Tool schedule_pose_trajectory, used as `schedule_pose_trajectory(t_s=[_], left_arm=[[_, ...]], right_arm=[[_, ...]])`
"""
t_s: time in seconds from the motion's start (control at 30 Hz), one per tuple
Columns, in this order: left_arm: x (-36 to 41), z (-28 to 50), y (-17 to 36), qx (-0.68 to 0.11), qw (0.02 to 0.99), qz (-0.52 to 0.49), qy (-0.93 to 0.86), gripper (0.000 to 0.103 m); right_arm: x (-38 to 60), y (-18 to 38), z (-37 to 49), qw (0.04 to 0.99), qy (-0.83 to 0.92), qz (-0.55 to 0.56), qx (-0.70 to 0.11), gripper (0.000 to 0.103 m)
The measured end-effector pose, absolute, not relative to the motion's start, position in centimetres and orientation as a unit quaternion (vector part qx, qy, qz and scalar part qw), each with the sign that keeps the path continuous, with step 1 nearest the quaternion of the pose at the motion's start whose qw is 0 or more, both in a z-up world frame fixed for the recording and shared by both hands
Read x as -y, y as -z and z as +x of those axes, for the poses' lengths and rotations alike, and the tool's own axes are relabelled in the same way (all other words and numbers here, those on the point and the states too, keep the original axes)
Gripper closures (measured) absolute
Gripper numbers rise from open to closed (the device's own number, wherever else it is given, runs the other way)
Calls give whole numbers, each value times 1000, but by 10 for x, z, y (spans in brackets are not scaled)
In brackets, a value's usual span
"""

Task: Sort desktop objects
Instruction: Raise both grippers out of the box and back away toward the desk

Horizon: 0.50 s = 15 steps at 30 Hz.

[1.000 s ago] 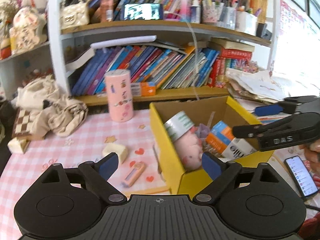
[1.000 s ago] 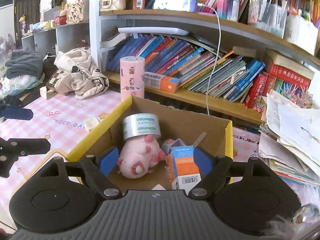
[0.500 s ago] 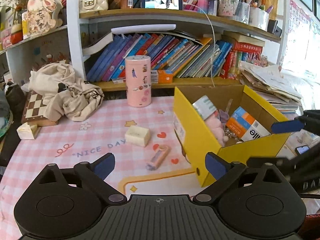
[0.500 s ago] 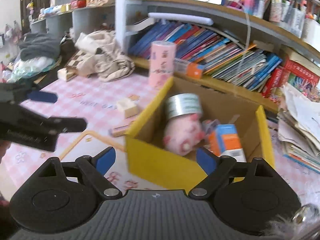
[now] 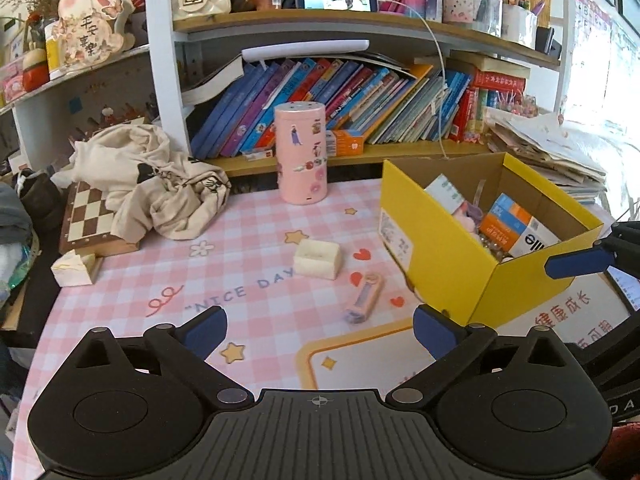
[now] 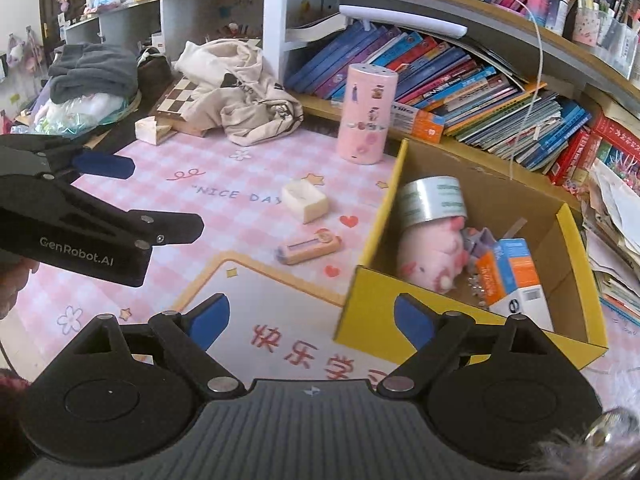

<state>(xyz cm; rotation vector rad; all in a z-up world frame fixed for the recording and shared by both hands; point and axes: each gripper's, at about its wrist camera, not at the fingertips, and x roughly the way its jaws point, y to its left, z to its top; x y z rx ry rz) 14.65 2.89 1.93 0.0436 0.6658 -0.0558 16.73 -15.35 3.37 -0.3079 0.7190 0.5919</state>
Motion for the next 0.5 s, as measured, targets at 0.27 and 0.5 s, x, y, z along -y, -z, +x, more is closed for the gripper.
schedule_pose_trajectory(t_s=[0.27, 0.5], left_arm=[[-55, 144, -20, -324, 945, 31, 35, 2], [-76, 142, -19, -321, 945, 36, 39, 2]], right_arm=[[125, -32, 161, 884, -281, -146, -344, 12], [101, -30, 157, 885, -279, -146, -342, 11]])
